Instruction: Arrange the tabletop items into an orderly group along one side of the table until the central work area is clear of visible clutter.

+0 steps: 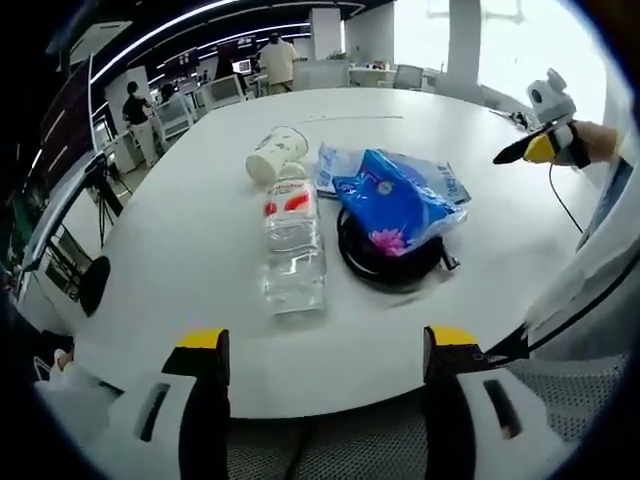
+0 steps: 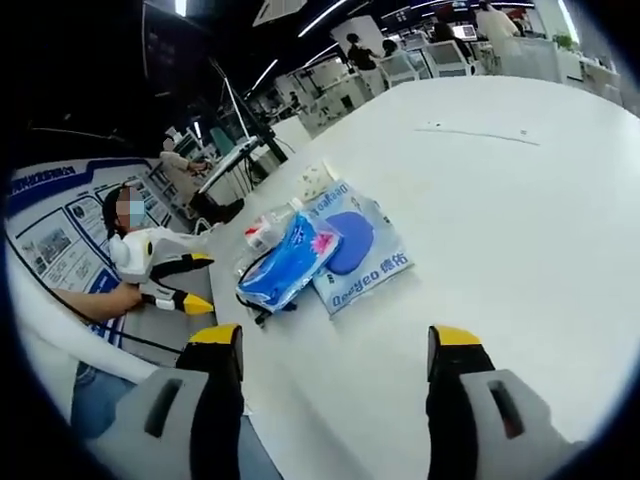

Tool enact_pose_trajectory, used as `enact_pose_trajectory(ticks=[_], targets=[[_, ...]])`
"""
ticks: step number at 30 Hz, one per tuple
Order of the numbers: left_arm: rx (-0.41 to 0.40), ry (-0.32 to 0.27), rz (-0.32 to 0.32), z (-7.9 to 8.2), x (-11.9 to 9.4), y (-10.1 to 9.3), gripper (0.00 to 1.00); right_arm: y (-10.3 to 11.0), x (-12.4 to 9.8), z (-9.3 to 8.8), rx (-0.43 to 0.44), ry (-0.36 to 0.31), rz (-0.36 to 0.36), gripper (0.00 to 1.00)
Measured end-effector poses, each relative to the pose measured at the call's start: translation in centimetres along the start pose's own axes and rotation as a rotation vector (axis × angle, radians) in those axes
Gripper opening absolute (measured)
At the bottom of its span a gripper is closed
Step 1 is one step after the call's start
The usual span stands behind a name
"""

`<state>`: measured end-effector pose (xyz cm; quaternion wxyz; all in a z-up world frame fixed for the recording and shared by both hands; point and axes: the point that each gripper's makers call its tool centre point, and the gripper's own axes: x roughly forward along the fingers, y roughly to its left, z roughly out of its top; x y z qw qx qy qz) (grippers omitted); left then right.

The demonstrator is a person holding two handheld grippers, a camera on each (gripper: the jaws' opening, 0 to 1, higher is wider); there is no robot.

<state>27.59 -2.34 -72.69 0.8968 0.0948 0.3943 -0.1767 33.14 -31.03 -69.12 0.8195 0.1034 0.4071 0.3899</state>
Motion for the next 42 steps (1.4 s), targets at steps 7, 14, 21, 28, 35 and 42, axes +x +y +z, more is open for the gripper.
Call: enact_pose_trajectory(ticks=[7,14,21,28,35,42], targets=[[-0.020,-0.007,-0.014,0.6,-0.3,0.2,0.82,-0.4,-0.4,-0.1,0.043,-0.008,0.004,0.73],[-0.094,-0.063,0.011,3.7,-0.7,1.3,0.83,-0.1,-0.6,-0.2,0.052,0.002,0.023,0.72],[-0.046,-0.119,0.032,8.6,-0.5,2.7,0.81,-0.4,-0.8,0.0,0.069,-0.003,0.023,0.72],[0.032,-0.125,0.040,12.2,0.3,4.1,0.79,-1.4,-1.4,-0.1,0.100,-0.021,0.002,0.71],[0.050,-0.092,0.050,14.2,1.2,4.6,0.79,-2.4,-1.9,-0.1,0.143,-0.042,-0.020,0.70],[0.032,-0.119,0.027,17.0,2.4,4.8,0.79,-3.5,-2.1,0.1,0.193,-0.071,-0.034,0.69]])
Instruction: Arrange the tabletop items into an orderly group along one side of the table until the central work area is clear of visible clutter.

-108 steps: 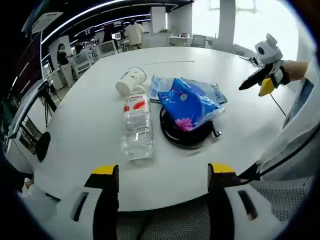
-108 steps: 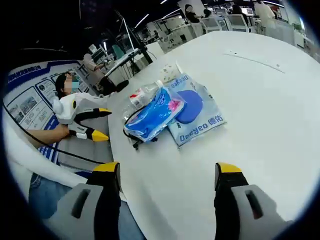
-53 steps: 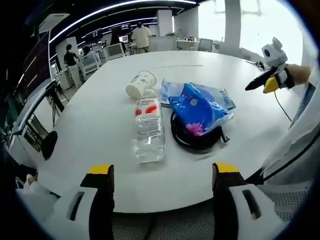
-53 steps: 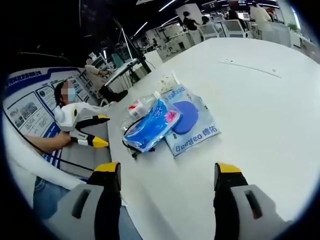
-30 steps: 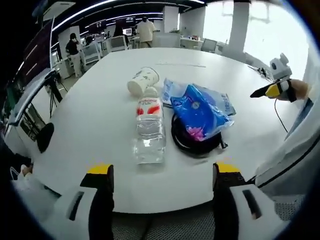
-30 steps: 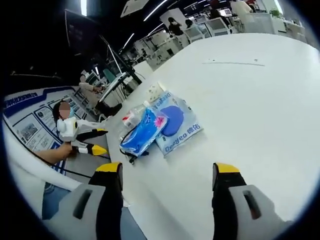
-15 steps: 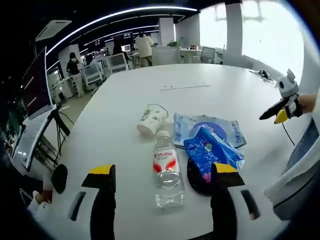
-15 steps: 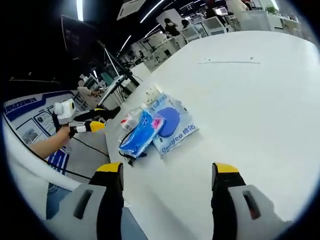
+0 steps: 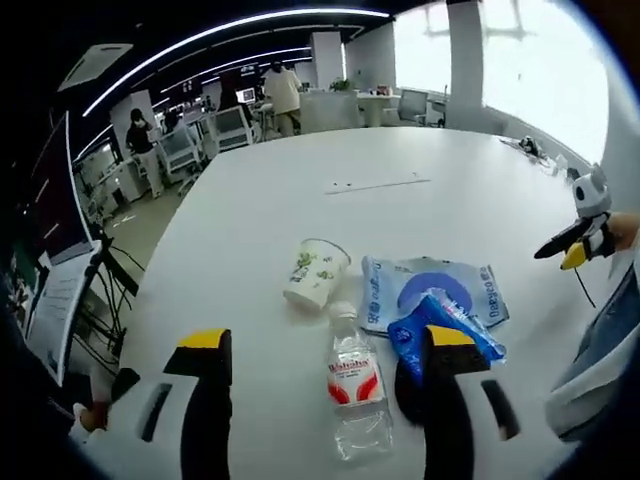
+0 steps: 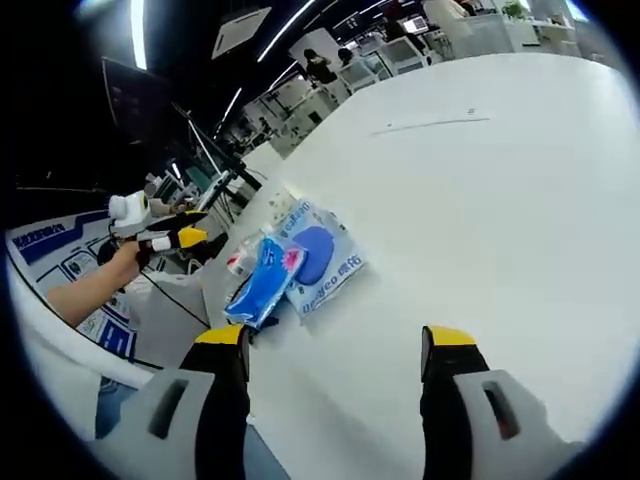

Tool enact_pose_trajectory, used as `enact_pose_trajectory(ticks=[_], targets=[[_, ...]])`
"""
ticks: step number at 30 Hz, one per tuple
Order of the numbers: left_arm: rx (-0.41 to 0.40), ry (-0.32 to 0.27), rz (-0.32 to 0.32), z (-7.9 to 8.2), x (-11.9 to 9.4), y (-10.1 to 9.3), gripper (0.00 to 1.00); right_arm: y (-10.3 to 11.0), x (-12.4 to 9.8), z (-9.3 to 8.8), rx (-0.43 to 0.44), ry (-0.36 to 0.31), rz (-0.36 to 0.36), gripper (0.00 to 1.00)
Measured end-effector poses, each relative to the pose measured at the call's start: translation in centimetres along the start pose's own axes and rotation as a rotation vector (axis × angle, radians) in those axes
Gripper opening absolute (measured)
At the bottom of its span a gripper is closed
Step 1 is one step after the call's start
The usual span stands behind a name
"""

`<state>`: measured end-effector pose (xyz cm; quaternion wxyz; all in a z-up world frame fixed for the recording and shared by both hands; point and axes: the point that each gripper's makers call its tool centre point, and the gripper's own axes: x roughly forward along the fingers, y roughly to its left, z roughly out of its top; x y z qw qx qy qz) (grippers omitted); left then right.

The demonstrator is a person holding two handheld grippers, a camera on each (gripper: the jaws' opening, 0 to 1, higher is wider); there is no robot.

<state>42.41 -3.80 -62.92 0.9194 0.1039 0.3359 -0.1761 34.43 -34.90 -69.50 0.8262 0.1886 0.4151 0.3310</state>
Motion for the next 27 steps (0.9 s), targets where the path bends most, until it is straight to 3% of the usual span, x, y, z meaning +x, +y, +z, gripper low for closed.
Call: enact_pose_trajectory(ticks=[8,16,27], targets=[[0.021,0.008,-0.008,2.0,2.1,1.0,0.77,-0.8,-0.2,0.2,0.028,-0.013,-0.013,0.69],[-0.028,0.004,-0.034,3.6,4.3,1.8,0.75,-1.5,-0.4,0.4,0.066,-0.026,-0.020,0.65],[0.067,0.082,-0.077,3.6,7.2,1.1,0.74,-2.4,-0.2,0.2,0.110,-0.027,-0.036,0.64]])
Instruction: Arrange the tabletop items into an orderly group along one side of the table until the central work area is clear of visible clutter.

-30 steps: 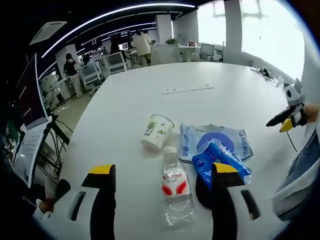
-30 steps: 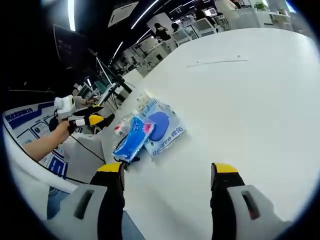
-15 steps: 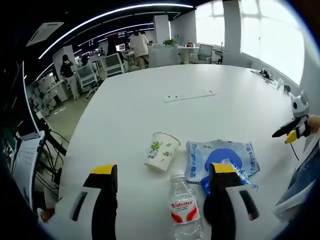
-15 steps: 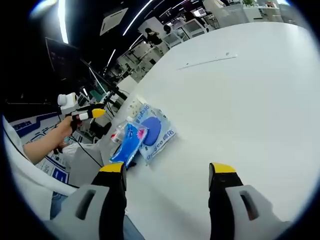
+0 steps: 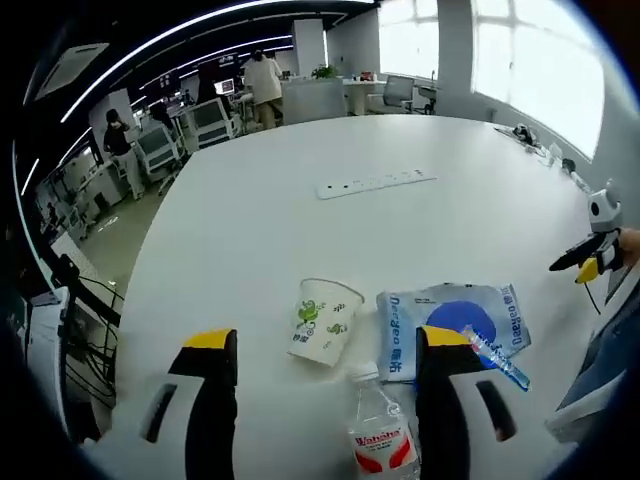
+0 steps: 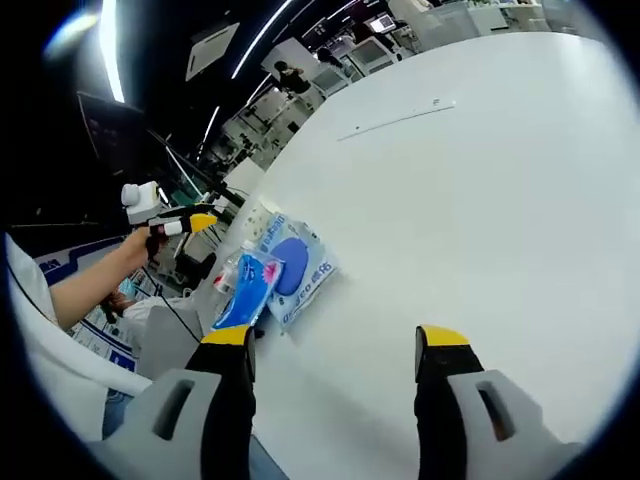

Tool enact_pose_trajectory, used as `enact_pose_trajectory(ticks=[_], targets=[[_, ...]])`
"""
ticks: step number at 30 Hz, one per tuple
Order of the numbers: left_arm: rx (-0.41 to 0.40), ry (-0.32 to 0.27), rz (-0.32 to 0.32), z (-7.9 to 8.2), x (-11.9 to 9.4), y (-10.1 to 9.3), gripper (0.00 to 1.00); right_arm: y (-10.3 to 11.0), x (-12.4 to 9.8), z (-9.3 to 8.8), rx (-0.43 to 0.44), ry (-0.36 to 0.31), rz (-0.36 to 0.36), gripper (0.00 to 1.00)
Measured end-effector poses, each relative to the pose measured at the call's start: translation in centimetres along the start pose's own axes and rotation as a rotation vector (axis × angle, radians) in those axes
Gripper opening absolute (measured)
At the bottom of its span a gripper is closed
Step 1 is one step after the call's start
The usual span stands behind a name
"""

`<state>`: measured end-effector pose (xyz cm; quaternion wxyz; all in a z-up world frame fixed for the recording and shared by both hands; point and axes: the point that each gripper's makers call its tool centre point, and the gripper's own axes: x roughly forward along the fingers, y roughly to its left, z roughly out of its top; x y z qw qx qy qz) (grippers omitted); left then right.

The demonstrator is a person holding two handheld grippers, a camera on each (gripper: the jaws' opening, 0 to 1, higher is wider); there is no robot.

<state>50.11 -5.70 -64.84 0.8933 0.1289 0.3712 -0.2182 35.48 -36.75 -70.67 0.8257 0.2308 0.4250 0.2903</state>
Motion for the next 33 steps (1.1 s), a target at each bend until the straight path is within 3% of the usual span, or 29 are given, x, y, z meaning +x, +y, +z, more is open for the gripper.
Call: enact_pose_trajectory(ticks=[6,10,15,24,33], targets=[[0.013,0.033,-0.017,0.0,1.8,0.3,0.73,-0.3,0.2,0.1,0.014,0.002,-0.003,0.63],[0.045,0.094,-0.020,-1.0,3.6,1.1,0.72,-0.7,0.2,0.0,0.036,0.002,-0.010,0.62],[0.070,0.147,-0.038,-1.9,5.0,0.6,0.71,-1.3,0.4,0.0,0.056,0.002,-0.023,0.61],[0.108,0.189,-0.024,-2.3,6.5,0.9,0.72,-1.3,0.9,0.0,0.076,0.008,-0.026,0.60],[0.121,0.229,-0.045,-3.3,8.0,0.5,0.63,-1.1,1.4,-0.4,0.074,0.034,-0.024,0.58]])
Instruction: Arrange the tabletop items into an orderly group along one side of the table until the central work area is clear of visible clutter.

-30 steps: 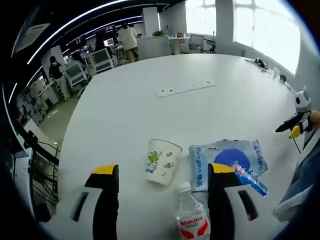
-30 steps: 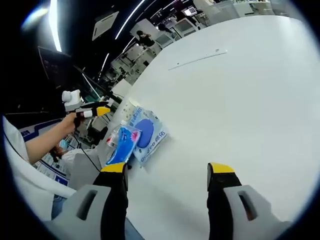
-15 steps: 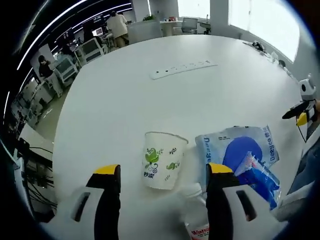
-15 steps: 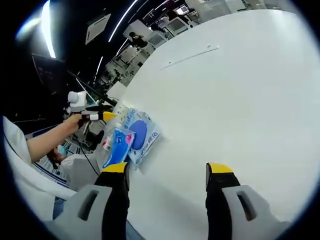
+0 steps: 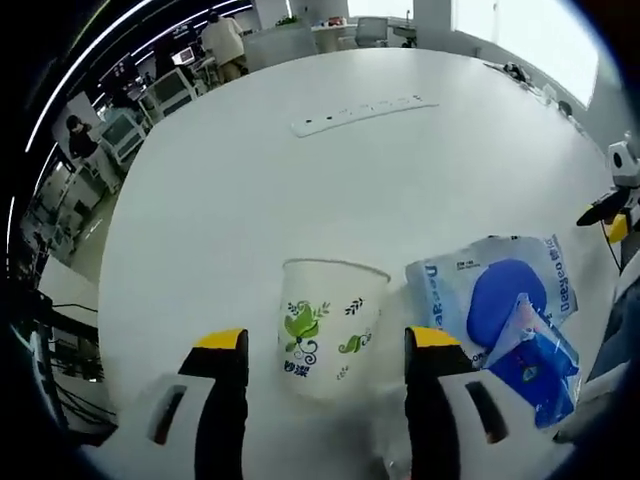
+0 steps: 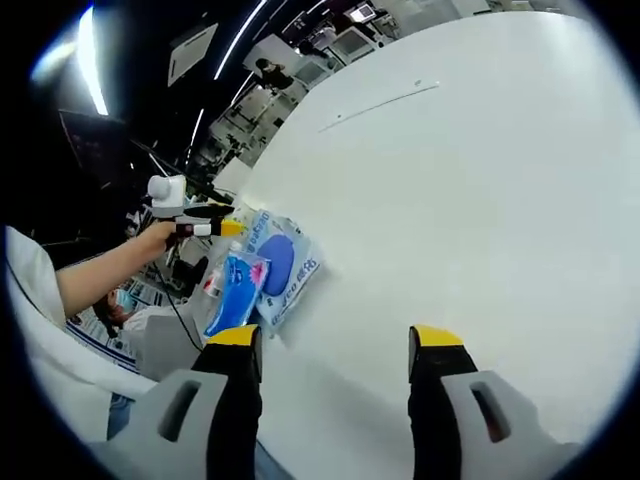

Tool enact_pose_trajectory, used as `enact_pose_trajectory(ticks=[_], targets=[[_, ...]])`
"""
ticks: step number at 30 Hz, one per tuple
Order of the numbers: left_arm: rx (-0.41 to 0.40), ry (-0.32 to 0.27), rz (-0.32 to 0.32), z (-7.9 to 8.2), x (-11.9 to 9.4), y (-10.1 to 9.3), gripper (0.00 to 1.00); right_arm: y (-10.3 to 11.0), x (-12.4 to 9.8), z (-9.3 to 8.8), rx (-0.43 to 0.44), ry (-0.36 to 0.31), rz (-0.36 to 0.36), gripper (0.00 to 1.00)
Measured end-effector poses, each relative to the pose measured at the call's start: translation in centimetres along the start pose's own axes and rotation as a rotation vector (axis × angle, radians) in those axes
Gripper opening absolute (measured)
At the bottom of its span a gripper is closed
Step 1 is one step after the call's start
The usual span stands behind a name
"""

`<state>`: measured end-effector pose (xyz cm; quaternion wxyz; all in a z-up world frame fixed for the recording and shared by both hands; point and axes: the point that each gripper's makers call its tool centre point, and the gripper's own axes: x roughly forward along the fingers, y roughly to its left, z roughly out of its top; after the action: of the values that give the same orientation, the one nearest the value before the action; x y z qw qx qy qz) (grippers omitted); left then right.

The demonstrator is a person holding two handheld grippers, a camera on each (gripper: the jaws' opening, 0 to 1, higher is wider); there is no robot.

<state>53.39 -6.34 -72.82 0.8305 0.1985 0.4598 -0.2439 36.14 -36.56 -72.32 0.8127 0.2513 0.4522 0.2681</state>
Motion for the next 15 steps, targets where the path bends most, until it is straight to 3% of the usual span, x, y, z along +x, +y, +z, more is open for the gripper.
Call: enact_pose_trajectory(ticks=[3,6,15], targets=[[0.020,0.007,0.006,-0.02,0.31,0.08,0.59,-0.07,0.10,0.01,0.005,0.000,-0.009,0.56],[0.035,0.010,0.004,-0.02,0.42,0.09,0.42,-0.08,0.08,0.07,0.005,0.000,-0.010,0.56],[-0.039,-0.030,0.035,0.35,0.04,0.43,0.36,-0.02,-0.23,0.49,-0.004,-0.011,-0.016,0.56]])
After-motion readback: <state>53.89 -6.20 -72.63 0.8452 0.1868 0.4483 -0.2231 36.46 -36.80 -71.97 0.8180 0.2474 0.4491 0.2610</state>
